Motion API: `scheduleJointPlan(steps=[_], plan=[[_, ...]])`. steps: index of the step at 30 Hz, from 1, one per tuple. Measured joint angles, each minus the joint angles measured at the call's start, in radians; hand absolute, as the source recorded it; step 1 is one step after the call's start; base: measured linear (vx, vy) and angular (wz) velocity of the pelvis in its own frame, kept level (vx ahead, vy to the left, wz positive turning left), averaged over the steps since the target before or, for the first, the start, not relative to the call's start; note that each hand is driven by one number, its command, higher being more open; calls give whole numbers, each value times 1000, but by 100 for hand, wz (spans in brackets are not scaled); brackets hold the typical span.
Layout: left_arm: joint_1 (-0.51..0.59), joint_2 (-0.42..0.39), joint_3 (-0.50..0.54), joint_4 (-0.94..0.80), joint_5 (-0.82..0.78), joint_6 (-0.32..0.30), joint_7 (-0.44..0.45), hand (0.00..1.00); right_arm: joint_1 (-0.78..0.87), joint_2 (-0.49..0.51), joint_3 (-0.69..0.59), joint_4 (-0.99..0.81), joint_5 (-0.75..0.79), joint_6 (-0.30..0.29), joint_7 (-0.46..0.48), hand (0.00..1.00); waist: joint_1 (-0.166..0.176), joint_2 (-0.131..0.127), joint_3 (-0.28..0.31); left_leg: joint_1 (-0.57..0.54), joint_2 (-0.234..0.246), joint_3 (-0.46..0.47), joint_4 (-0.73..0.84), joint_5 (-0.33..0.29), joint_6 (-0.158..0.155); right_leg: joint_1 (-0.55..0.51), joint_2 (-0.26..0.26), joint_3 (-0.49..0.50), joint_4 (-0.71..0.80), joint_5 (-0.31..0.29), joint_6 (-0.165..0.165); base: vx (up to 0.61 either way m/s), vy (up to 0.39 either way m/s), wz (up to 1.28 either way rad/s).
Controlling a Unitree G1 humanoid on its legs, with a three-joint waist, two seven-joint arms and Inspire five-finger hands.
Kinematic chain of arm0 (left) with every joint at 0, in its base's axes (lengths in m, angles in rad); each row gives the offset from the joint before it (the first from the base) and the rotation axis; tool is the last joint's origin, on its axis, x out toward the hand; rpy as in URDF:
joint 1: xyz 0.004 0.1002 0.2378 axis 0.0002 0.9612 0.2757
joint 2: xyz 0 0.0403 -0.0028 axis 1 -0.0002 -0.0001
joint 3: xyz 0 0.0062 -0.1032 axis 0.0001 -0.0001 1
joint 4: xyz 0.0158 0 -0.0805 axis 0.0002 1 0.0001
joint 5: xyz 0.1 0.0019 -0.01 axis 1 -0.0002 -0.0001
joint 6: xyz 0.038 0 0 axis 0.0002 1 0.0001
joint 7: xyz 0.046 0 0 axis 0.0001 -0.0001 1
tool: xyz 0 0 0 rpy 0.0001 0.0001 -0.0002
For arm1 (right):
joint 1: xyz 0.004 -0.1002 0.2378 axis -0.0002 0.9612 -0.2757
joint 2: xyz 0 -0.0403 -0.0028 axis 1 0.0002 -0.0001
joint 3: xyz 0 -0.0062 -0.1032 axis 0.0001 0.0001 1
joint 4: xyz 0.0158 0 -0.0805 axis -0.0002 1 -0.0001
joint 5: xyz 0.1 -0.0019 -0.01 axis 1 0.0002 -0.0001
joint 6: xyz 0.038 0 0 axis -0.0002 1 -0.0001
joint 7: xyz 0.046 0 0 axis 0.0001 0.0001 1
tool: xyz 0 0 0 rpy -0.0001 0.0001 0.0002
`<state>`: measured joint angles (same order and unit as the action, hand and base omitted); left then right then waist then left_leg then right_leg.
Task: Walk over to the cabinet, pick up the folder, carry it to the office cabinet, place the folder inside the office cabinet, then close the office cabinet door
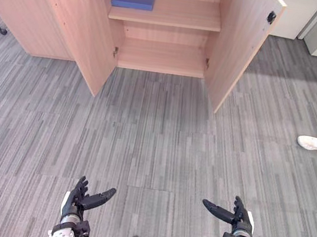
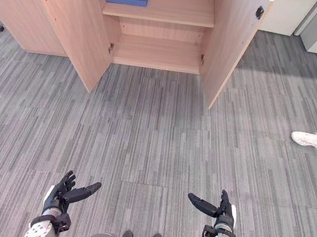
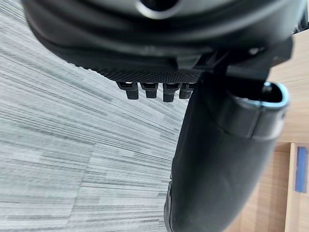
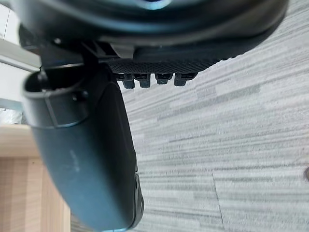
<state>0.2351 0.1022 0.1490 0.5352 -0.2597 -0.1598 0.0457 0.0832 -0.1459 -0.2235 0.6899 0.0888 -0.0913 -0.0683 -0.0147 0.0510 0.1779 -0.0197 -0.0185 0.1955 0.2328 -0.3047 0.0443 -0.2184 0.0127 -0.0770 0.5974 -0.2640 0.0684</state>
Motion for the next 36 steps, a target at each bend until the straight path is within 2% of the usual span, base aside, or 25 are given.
scheduleJointPlan(steps=[2,5,7,9,10,11,12,13,15,16,18,20,21,23,25,26,27,28,30,31,32,33,34,35,36], plan=[[5,9,-10,-6,-1,0,5,100,12,1,6,-5,7,0,0,100,-3,-4,11,35,-9,-12,-1,-17,13,-63,-35,-48,141,-36,-21,161,37,15],[-2,33,-40,-26,-1,0,21,100,17,1,19,-22,9,1,-7,100,-16,-1,28,108,1,-54,-29,-44,12,-169,-71,-100,123,-78,-27,355,-4,34],[-35,29,-41,-26,-1,-1,22,100,-1,-15,29,-27,13,0,-8,100,-33,36,53,157,60,-80,-74,-44,11,-244,-49,-138,9,-43,-46,508,-117,56],[-63,38,-42,-25,-1,-5,23,100,0,-18,46,-40,34,-1,-8,100,-34,36,57,205,98,-96,-105,-45,-42,-285,-29,-147,-232,138,-42,600,-148,48],[-67,44,-42,-24,0,-6,23,100,12,-20,57,-47,36,-2,-10,100,-39,23,53,239,103,-105,-110,-61,-84,-271,-31,-150,-326,349,-66,686,-179,25],[-81,31,-41,-4,0,-8,25,100,-6,-33,57,-44,36,2,-15,100,-31,54,57,257,154,-98,-87,-63,-120,-276,-10,-178,-260,367,-121,801,-224,36],[-102,33,-50,0,3,-8,17,100,-23,-25,51,-59,37,0,-19,100,-48,37,57,229,150,-101,-26,-2,-190,-279,-30,-183,-205,288,-122,638,-208,21],[-105,28,-56,0,3,-8,18,100,-30,-27,51,-64,36,0,-18,100,-50,34,59,217,149,-100,20,38,-190,-267,-36,-185,-185,268,-125,621,-234,39],[-90,-2,-60,5,3,-11,12,100,-31,-30,75,-76,36,-6,-15,100,-49,11,76,100,168,-88,410,265,-195,-94,-42,-181,-249,193,-127,633,-240,15],[-84,-5,-60,5,3,-16,9,100,-32,-28,78,-75,37,-6,-16,100,-44,11,80,57,193,-72,535,243,-187,-41,-27,-177,-286,190,-128,597,-182,-14],[-85,-3,-57,3,3,-25,0,100,-44,-9,98,-76,41,-18,-16,100,-2,-5,100,-122,248,-14,806,114,-146,138,0,-146,-420,186,-135,536,-116,-31],[-82,-3,-58,2,1,-25,-4,100,-55,-8,110,-75,46,-20,-16,100,19,-20,109,-244,247,33,752,66,-108,238,1,-121,-512,183,-134,550,-46,-39],[-73,-2,-57,-4,-1,-23,-7,100,-70,-8,110,-70,47,-20,-16,100,33,-29,114,-323,234,63,606,48,-90,283,-4,-88,-546,168,-120,589,11,-54],[-61,-2,-57,-4,-2,-20,-8,100,-77,-9,108,-70,48,-20,-18,100,42,-36,118,-365,206,57,443,54,-94,309,-19,-62,-551,143,-102,454,81,-52],[-54,-6,-58,1,-2,-10,-7,100,-74,-6,76,-60,48,-20,-23,100,53,-45,123,-379,152,22,112,156,-108,380,-58,-28,-562,95,-62,613,224,-58],[-50,-5,-58,5,-2,-10,-3,100,-67,-9,70,-39,48,-19,-33,100,57,-47,115,-368,136,8,48,300,-102,418,-73,-10,-573,67,-34,588,264,-59],[-47,-3,-56,6,-2,-9,0,100,-64,-9,71,-29,48,-18,-37,100,57,-54,103,-364,122,8,56,356,-60,426,-82,1,-572,57,-25,614,290,-34],[-60,1,-45,9,0,-8,3,100,-54,-1,70,-25,47,-17,-37,100,44,-77,85,-380,91,15,96,305,-24,411,-128,3,-529,47,-23,630,307,-4],[-79,-3,-44,4,5,-8,1,100,-34,5,56,-25,46,-10,-34,100,38,-80,85,-361,71,30,163,225,5,359,-160,18,-339,40,-12,618,298,3],[-75,-1,-45,5,6,-7,0,100,-21,16,52,-25,44,-6,-33,100,35,-86,83,-299,50,42,173,175,19,312,-190,28,-146,63,25,592,265,-6],[-72,5,-48,5,6,-4,0,100,-13,28,55,-24,43,-5,-30,100,22,-87,82,-221,32,46,154,139,32,236,-216,44,92,110,102,581,236,-5],[-71,11,-49,5,6,-3,2,100,-15,33,58,-18,43,-5,-27,100,17,-87,83,-182,26,46,141,126,37,196,-222,47,207,108,100,546,169,-7],[-69,27,-51,5,6,-3,4,100,-25,41,82,-2,43,-3,-23,100,12,-86,83,-95,24,47,97,113,37,122,-224,31,366,79,61,506,96,-12],[-68,38,-59,4,6,-5,7,100,-27,47,107,3,42,-1,-18,100,9,-82,81,-13,28,46,33,113,36,60,-215,-14,411,48,16,585,78,-13],[-68,45,-60,3,5,-8,8,100,-28,49,118,2,39,-2,-16,100,6,-80,81,22,33,46,1,113,36,30,-206,-34,402,34,5,553,15,-3]])
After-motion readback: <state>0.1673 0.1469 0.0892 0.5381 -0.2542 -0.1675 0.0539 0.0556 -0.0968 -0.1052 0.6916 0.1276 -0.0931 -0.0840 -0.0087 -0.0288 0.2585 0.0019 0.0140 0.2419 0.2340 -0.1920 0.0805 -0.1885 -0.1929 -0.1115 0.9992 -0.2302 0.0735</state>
